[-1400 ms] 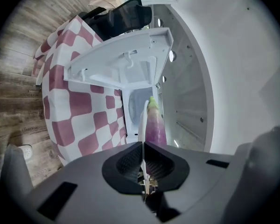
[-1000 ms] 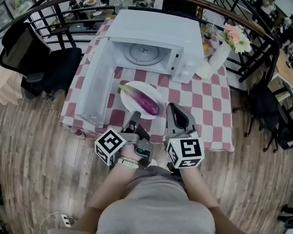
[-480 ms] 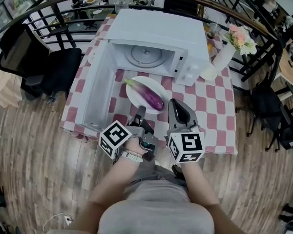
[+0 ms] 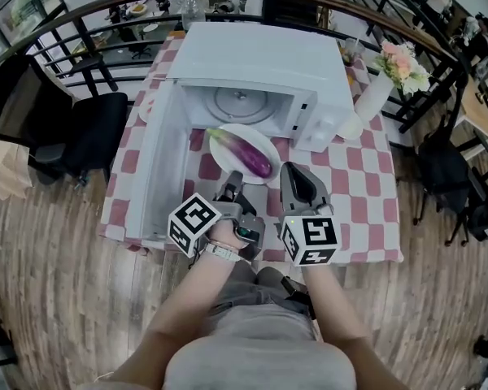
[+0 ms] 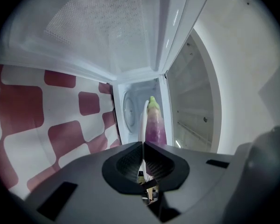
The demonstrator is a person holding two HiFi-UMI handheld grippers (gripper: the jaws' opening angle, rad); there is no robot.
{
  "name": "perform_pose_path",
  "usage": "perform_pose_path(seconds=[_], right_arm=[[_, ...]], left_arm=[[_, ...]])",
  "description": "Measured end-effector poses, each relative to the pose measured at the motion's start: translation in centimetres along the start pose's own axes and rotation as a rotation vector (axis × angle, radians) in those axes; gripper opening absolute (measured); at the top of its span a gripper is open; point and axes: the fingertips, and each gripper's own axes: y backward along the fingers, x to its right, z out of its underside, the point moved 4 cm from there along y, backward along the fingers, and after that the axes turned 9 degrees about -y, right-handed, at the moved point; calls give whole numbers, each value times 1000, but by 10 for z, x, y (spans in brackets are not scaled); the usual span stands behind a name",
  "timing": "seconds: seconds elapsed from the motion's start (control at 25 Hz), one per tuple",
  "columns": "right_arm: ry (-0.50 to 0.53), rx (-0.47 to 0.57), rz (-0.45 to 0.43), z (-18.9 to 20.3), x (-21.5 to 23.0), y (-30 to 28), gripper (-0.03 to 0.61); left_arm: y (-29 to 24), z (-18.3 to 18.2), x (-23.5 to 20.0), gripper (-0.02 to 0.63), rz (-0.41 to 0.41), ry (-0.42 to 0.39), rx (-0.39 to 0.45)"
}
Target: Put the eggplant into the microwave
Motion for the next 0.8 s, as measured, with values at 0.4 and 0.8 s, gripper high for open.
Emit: perform_pose_path(seconds=[0.4, 0.8], right_arm=[[18, -29, -14, 28, 6, -47, 25], [11, -64, -17, 50, 29, -81, 25]], left_arm=[[-54, -18, -27, 14, 4, 29, -3], [-107, -25, -61, 14, -57, 44, 37]])
